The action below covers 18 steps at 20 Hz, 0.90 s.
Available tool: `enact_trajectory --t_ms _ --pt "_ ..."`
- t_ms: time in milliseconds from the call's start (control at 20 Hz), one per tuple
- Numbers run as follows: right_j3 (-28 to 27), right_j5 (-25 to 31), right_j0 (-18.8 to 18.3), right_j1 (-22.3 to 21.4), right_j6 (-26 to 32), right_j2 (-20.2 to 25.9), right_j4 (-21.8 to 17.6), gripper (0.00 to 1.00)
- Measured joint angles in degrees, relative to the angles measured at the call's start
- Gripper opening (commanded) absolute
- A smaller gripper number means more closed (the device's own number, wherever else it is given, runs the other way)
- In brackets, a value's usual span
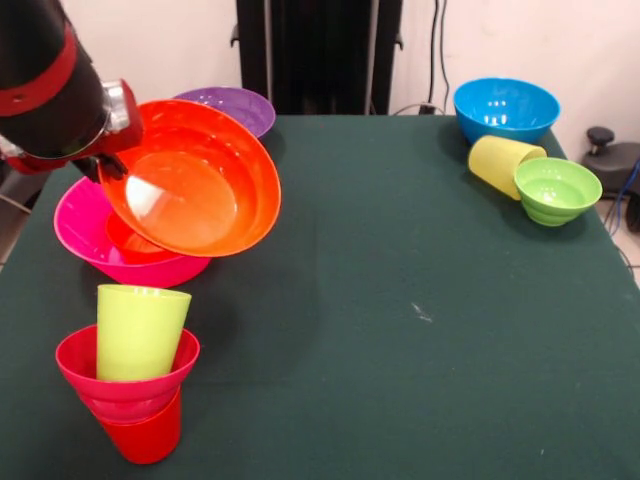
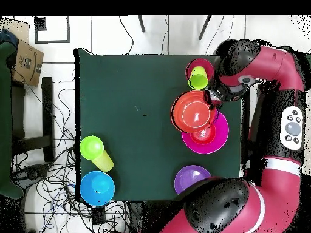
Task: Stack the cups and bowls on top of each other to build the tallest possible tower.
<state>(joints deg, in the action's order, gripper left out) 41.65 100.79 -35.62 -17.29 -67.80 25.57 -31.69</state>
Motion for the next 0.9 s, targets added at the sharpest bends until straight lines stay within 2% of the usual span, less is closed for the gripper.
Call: enact_trajectory --t_ms 300,600,900 --pt "-3.1 2.2 -0.2 1.8 3.9 0.3 -0.1 0.00" --pt "-4.8 4.9 -0.6 4.5 5.5 0.3 -0.1 0.00" --pt "-9.1 9.2 -0.6 9.9 7.9 1.0 -1.3 0.00"
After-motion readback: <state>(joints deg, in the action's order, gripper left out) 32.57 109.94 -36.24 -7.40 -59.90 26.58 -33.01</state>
